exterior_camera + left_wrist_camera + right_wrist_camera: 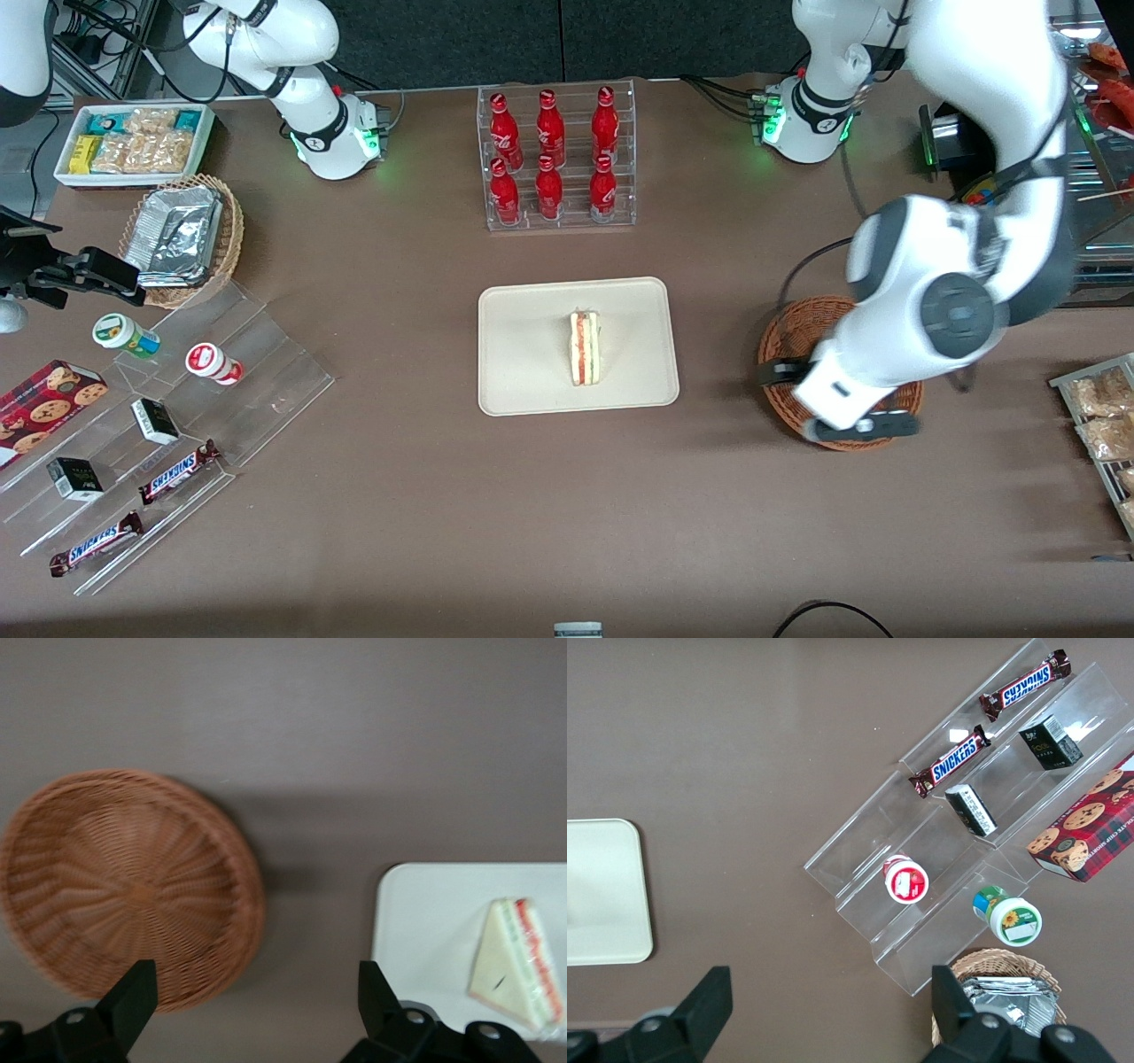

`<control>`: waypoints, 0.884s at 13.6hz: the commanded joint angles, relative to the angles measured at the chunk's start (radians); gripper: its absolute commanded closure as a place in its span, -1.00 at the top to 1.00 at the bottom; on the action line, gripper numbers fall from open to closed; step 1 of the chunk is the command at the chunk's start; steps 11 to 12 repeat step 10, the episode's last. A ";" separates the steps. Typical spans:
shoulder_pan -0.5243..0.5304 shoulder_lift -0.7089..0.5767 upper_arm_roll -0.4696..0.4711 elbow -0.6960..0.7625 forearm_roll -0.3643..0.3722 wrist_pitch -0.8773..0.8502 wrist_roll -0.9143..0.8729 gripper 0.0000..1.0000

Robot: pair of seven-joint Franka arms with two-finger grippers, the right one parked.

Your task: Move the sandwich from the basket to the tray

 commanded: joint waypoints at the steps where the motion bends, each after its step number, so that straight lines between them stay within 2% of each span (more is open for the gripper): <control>1: 0.067 -0.100 -0.011 -0.062 -0.003 -0.073 0.070 1.00; 3: 0.130 -0.164 -0.025 -0.065 -0.003 -0.139 0.091 1.00; 7: 0.251 -0.267 -0.110 -0.062 -0.003 -0.258 0.110 1.00; 10: 0.282 -0.333 -0.121 -0.050 -0.003 -0.339 0.125 1.00; 12: 0.282 -0.333 -0.121 -0.050 -0.003 -0.339 0.125 1.00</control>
